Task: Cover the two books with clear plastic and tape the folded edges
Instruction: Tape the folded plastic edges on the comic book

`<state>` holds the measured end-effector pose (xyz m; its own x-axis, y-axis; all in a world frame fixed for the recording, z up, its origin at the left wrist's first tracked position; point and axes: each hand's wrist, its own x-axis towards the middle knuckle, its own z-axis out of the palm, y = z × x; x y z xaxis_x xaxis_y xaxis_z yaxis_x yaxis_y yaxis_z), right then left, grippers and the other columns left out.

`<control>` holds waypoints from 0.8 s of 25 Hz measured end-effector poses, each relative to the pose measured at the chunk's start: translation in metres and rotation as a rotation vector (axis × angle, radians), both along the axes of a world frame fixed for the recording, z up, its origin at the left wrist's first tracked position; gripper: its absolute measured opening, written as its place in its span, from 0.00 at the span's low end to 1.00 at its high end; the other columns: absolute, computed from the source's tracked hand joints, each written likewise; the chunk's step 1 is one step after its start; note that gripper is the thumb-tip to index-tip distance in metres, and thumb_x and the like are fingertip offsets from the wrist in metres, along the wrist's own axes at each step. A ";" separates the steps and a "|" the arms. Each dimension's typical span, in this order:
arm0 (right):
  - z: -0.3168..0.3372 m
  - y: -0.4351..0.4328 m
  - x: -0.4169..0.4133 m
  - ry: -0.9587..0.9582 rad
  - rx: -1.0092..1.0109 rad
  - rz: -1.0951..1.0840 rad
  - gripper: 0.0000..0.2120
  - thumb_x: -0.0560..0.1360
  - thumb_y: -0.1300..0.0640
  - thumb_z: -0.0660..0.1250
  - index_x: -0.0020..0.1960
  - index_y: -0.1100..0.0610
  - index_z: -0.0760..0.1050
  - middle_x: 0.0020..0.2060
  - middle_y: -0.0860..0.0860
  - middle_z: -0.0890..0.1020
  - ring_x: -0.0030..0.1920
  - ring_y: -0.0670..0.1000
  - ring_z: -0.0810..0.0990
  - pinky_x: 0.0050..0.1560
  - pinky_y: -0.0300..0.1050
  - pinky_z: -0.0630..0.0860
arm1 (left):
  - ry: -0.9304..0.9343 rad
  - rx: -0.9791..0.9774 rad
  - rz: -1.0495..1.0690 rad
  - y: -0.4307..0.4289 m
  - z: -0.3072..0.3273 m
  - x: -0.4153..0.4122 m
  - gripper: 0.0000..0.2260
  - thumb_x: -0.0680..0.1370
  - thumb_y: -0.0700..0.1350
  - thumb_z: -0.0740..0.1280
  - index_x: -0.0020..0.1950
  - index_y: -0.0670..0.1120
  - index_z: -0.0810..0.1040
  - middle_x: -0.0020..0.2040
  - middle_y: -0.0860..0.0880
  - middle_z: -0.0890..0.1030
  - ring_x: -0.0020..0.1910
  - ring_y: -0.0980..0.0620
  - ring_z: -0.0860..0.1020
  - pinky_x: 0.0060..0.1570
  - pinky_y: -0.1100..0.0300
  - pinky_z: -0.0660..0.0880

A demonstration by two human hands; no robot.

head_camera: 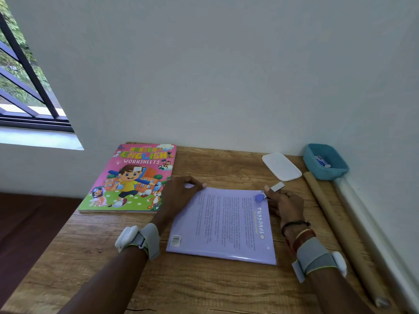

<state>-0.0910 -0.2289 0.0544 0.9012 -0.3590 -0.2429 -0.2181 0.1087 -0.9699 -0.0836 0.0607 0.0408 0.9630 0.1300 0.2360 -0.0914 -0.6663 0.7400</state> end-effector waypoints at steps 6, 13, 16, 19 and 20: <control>0.011 -0.008 -0.022 0.039 0.027 0.111 0.14 0.69 0.54 0.76 0.49 0.63 0.82 0.42 0.56 0.86 0.43 0.55 0.85 0.43 0.48 0.82 | -0.011 -0.016 0.139 -0.003 -0.006 0.000 0.13 0.73 0.62 0.70 0.40 0.53 0.85 0.37 0.59 0.83 0.39 0.62 0.79 0.38 0.62 0.72; 0.008 -0.003 -0.031 0.034 -0.012 0.084 0.11 0.68 0.57 0.77 0.45 0.62 0.83 0.42 0.56 0.86 0.42 0.55 0.85 0.38 0.46 0.81 | 0.006 -0.083 0.145 -0.003 -0.004 0.000 0.14 0.74 0.62 0.69 0.41 0.53 0.85 0.38 0.58 0.84 0.40 0.61 0.80 0.41 0.63 0.73; 0.013 -0.002 -0.035 0.046 -0.014 0.092 0.11 0.68 0.55 0.77 0.46 0.61 0.83 0.41 0.54 0.86 0.42 0.53 0.85 0.40 0.46 0.81 | 0.004 -0.099 0.131 -0.001 -0.004 0.000 0.14 0.74 0.62 0.70 0.41 0.52 0.86 0.37 0.58 0.84 0.39 0.61 0.81 0.41 0.62 0.74; 0.019 -0.013 -0.048 0.071 -0.089 0.210 0.12 0.68 0.53 0.77 0.45 0.60 0.83 0.40 0.53 0.86 0.42 0.52 0.84 0.43 0.46 0.81 | 0.000 -0.116 0.137 -0.001 -0.005 -0.001 0.16 0.73 0.64 0.68 0.40 0.52 0.85 0.37 0.57 0.84 0.38 0.60 0.81 0.40 0.62 0.74; 0.019 -0.017 -0.054 0.078 -0.123 0.255 0.12 0.67 0.53 0.77 0.44 0.61 0.84 0.39 0.53 0.86 0.41 0.51 0.83 0.43 0.46 0.80 | 0.001 -0.112 0.146 -0.002 -0.006 -0.001 0.16 0.73 0.63 0.69 0.41 0.52 0.86 0.37 0.57 0.84 0.38 0.60 0.81 0.39 0.63 0.73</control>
<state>-0.1448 -0.2463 0.0731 0.9465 -0.1543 -0.2834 -0.2974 -0.0765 -0.9517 -0.0846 0.0588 0.0352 0.9322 0.2940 0.2112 0.0014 -0.5862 0.8101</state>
